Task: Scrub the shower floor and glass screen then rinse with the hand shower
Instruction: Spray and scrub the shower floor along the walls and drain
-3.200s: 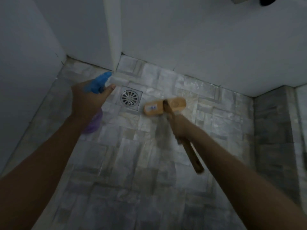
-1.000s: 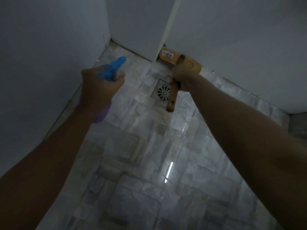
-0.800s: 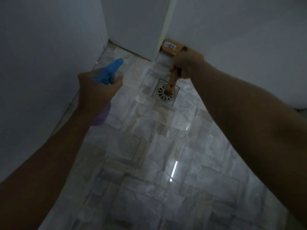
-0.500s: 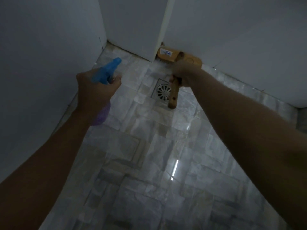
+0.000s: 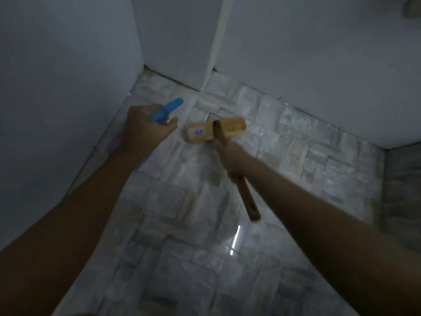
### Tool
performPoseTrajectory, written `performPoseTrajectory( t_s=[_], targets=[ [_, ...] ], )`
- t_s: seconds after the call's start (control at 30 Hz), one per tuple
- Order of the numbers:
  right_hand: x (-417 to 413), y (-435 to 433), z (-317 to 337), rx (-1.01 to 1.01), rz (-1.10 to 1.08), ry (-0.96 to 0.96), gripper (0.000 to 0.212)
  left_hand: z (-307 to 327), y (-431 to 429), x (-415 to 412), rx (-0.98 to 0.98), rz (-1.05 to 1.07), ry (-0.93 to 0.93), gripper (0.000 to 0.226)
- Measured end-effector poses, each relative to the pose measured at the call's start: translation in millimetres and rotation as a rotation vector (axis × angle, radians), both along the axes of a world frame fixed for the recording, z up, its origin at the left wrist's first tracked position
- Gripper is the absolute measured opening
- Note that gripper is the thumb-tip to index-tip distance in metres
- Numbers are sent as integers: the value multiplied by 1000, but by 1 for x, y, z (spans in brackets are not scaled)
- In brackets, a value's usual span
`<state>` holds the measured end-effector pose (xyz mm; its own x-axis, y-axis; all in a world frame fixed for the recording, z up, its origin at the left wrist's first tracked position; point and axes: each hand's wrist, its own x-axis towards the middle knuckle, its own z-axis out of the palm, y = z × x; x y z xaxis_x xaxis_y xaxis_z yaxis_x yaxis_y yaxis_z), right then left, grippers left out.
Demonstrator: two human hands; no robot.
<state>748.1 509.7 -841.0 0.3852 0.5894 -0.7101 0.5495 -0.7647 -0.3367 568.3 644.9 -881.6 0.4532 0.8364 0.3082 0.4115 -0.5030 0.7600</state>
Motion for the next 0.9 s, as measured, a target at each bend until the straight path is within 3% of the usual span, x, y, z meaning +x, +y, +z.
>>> performPoseTrajectory(
  t_s=[0.13,0.27,0.33,0.47,0.57,0.73,0.9],
  targets=[
    [-24,-55,12,-157,-87,120,36,-4,9,-19,83,114,-33,29],
    [-17,2,9,172,-102,94,25,-10,14,-33,120,168,-91,27],
    [-12,46,2,229,-145,90,23,-8,14,-34,134,182,-85,26],
    [-6,58,-4,173,-32,31,35,-5,15,-31,122,191,-91,21],
    [-15,-6,1,168,-29,69,31,-8,15,-33,104,183,-105,24],
    [-22,-98,-8,-93,4,58,41,-9,10,-25,71,125,-85,26],
    [-22,-25,-13,87,39,36,39,-9,15,-30,91,124,-86,8]
  ],
)
